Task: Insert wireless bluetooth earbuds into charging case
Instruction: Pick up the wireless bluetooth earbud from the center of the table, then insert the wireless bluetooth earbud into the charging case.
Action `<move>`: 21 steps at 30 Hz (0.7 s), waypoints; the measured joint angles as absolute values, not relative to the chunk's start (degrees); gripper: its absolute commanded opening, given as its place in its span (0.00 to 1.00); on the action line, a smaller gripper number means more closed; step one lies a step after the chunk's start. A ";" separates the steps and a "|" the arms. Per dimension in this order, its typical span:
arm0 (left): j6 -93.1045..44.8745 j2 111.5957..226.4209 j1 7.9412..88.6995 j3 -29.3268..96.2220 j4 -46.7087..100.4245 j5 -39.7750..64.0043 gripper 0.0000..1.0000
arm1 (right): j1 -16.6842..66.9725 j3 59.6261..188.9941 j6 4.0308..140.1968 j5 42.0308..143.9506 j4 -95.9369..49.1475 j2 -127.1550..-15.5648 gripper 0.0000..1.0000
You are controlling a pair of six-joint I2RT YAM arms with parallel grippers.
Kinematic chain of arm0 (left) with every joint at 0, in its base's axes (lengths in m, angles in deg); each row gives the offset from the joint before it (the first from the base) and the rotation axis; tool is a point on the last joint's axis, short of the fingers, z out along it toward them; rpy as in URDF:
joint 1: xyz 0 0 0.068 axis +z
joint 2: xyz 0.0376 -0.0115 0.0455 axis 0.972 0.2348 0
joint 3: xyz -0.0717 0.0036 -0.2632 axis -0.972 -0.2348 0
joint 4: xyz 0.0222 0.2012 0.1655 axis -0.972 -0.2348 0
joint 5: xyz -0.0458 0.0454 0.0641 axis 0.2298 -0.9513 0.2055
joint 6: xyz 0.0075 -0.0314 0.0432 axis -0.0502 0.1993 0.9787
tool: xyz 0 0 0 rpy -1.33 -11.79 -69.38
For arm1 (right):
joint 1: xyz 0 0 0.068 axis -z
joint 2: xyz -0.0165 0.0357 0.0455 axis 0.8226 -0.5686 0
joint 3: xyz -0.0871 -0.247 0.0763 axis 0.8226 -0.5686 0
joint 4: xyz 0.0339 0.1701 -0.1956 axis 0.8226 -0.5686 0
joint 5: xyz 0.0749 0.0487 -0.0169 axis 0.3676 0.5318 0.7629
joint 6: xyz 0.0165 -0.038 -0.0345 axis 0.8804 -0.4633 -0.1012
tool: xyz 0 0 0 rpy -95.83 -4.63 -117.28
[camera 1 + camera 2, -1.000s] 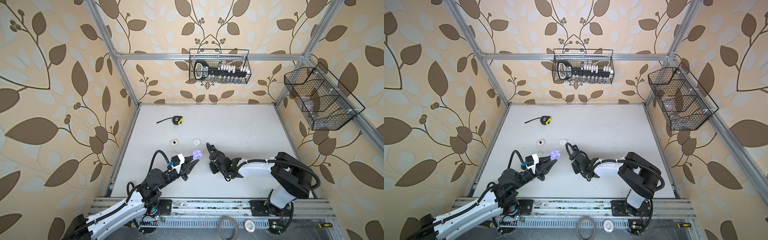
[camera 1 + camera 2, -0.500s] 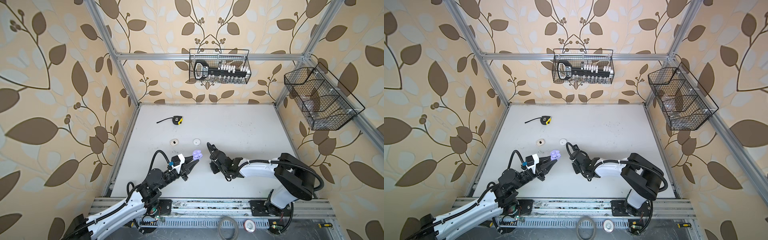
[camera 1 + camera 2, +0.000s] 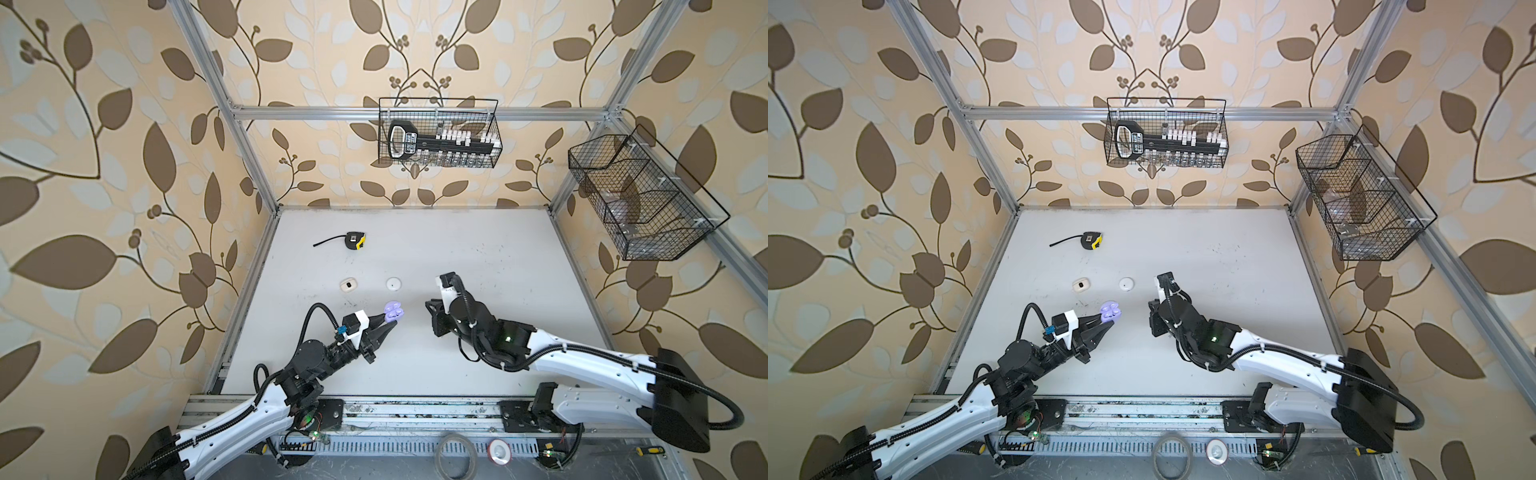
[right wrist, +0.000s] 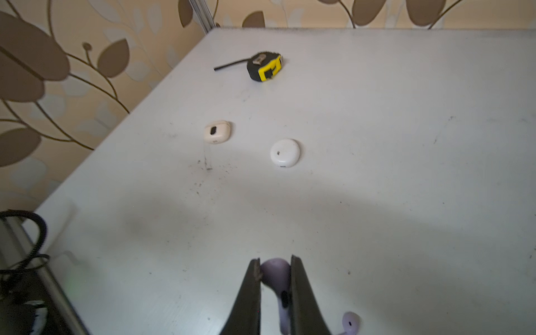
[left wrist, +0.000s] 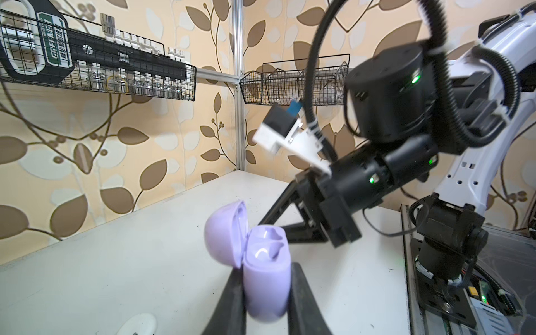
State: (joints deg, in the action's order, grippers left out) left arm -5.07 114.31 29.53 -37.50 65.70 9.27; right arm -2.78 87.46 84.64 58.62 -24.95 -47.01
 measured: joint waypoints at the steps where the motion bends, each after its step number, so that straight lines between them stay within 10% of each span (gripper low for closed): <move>1: -4.96 114.38 29.53 -37.90 66.34 9.27 0.00 | -3.57 87.46 85.14 58.01 -24.66 -45.30 0.11; 21: -2.69 117.39 29.53 -38.88 73.61 16.33 0.00 | -22.43 89.42 84.68 46.88 -7.09 -46.57 0.12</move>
State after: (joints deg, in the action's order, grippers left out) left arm -2.69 117.39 29.53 -38.88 73.61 16.33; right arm -22.43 89.42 84.68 46.88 -7.09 -46.57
